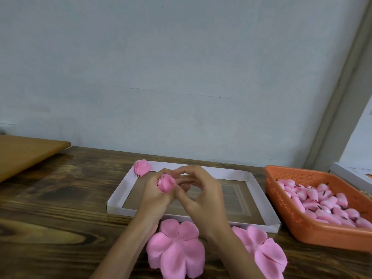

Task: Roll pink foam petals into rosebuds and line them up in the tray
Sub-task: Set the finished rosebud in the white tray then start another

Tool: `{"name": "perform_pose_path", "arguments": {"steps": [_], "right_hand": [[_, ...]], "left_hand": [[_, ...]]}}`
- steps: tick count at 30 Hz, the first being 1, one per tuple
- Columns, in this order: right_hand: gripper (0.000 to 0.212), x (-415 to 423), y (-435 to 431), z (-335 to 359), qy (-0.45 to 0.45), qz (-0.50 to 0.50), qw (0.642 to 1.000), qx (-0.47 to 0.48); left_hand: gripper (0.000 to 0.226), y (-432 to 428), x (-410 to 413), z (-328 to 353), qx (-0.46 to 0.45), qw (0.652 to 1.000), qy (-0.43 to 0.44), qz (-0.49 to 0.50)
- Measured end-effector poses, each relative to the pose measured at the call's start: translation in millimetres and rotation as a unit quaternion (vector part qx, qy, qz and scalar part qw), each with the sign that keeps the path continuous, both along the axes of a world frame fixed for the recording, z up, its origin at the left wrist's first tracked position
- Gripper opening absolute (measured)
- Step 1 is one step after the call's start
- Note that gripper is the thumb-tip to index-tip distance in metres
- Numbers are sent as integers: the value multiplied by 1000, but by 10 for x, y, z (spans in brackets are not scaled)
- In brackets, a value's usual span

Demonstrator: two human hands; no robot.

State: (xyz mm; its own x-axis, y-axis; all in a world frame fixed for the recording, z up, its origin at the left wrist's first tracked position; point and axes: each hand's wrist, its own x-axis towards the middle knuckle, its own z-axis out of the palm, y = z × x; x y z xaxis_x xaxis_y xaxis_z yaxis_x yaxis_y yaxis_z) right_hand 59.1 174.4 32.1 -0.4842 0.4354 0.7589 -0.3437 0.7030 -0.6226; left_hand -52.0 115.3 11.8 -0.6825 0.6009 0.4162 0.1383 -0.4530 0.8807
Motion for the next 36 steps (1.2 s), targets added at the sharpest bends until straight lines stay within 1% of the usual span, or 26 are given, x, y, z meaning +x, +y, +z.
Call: {"name": "perform_pose_path", "arguments": {"steps": [2, 4, 5, 7, 8, 9, 10, 11, 12, 13, 14, 15, 17, 19, 20, 22, 24, 26, 30, 34, 36], "right_hand": [[19, -11, 0, -11, 0, -18, 999, 32], [21, -17, 9, -28, -9, -33, 998, 56], [23, -15, 17, -36, -20, -44, 996, 75], [31, -8, 30, -45, -53, -66, 988, 126], [36, -3, 35, -49, -68, -67, 985, 147], [38, 4, 34, -50, -77, -59, 984, 152], [37, 12, 22, -45, -76, -43, 986, 140], [33, 14, 8, -39, -62, -30, 991, 116], [28, 12, -6, -35, -37, -30, 995, 85], [24, 4, -15, -32, -9, -43, 998, 51], [21, -3, -24, -33, 10, -62, 998, 15], [19, -11, -26, -36, 10, -74, 997, -22], [19, -38, -12, -60, -50, -51, 994, -79], [25, -69, 5, -121, -109, -18, 989, -95], [28, -79, 7, -149, -119, -14, 988, -95], [31, -97, 1, -186, -115, -23, 989, -86], [33, -115, -14, -198, -103, -31, 992, -63], [34, -127, -37, -203, -88, -20, 995, -54], [35, -147, -75, -215, -78, 7, 993, -84], [29, -161, -71, -236, -66, -1, 993, -103], [26, -159, -73, -232, -60, 4, 990, -126]], "left_hand": [[28, 15, -10, -2, -2, 1000, -7, 9], [16, 46, -24, -23, -6, 1000, -15, 6], [14, 49, -24, -20, -15, 1000, -8, 10], [31, 63, -46, -49, -33, 999, 2, 34], [30, 58, -45, -46, -33, 998, -1, 45], [23, 53, -53, -53, -32, 998, -10, 48], [9, 36, -52, -52, -21, 999, -24, 41], [16, 16, -67, -57, -12, 999, -42, 31], [30, -9, -90, -51, -8, 998, -64, 16], [34, -24, -124, -58, -6, 996, -86, -1], [31, -35, -152, -63, 0, 994, -112, -12], [29, -52, -163, -54, 10, 990, -140, -29], [32, -59, -200, -47, 36, 975, -210, -63], [29, -70, -221, -24, 51, 963, -247, -93], [27, -74, -234, -27, 53, 959, -257, -109], [24, -89, -238, -9, 64, 945, -292, -137], [33, -90, -232, 0, 79, 929, -324, -160], [40, -90, -195, 24, 80, 925, -332, -164], [27, -87, -64, 65, 71, 928, -327, -164], [26, -103, 8, 105, 68, 937, -281, -193], [25, -109, 32, 127, 73, 938, -273, -201]]}}
